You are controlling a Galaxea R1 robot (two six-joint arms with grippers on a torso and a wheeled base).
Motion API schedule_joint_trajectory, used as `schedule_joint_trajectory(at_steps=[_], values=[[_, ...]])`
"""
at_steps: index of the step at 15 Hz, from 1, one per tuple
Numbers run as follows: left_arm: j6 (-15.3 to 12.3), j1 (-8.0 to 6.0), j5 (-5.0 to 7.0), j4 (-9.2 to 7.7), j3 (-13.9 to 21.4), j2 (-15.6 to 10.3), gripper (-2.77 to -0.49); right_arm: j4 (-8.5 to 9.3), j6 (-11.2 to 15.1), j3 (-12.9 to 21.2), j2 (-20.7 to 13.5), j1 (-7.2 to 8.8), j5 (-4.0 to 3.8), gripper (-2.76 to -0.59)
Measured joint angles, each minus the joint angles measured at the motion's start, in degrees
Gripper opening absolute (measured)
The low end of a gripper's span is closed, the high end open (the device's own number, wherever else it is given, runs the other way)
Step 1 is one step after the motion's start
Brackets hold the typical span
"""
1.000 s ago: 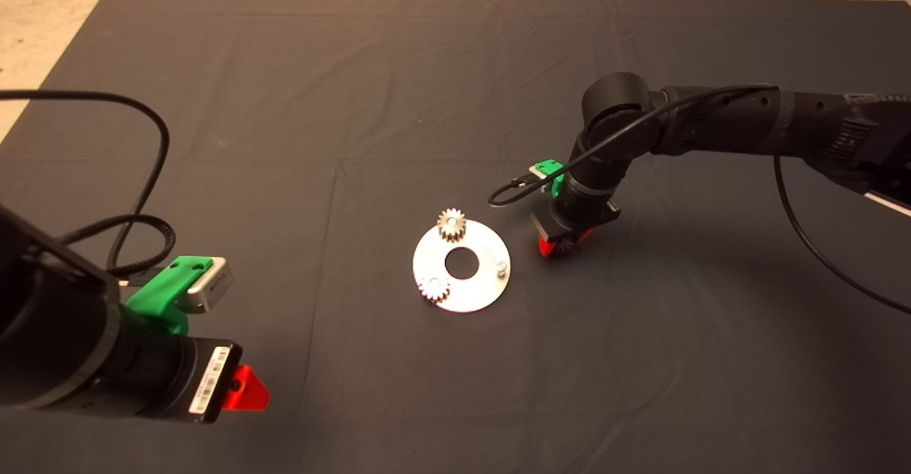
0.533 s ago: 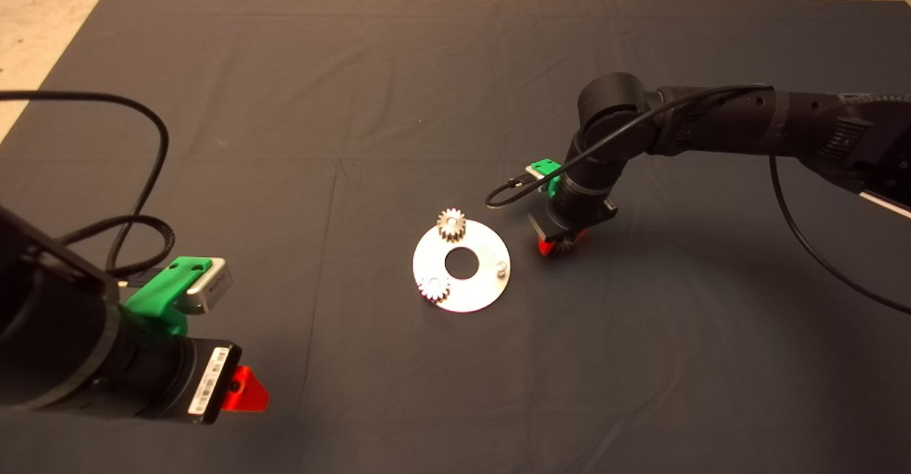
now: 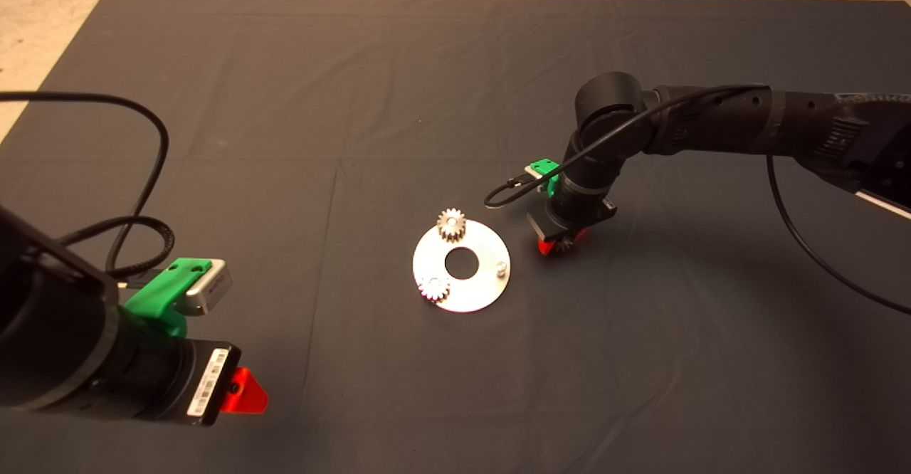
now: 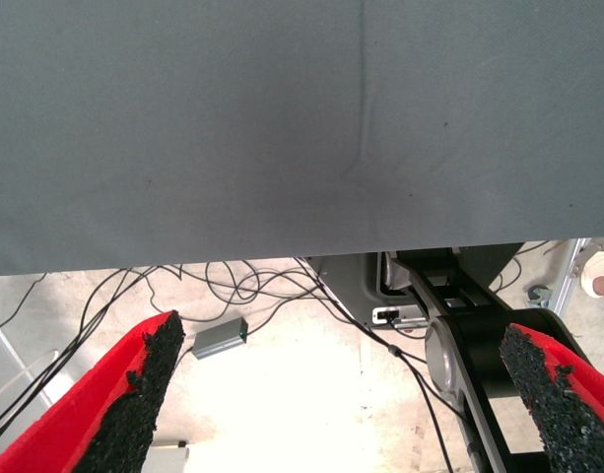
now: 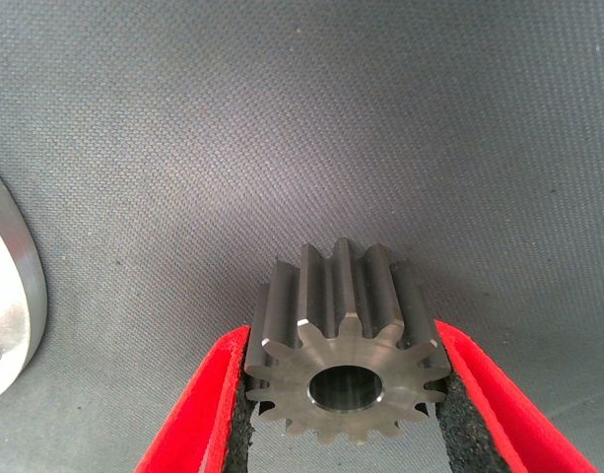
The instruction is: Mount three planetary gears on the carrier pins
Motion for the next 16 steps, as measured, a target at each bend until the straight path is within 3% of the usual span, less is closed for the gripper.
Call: schedule_joint_trajectory(at_steps=[2,9,16], values=[[0.00,0.00,0.00,-0.02,0.00,0.00,-0.92,-0.44,0.00,-0.05,0.61,0.01,-0.31,-2.24],[0.00,0.00,0.00,-0.09,0.00,0.00,-0.92,-0.72,0.24,-0.05,1.93,0.12,0.54,-2.25],[0.00,0.00,0.00,-0.22,0.00,0.01,-0.92,-0.33,0.26,1.31,2.47,3.05,0.56,-2.25]])
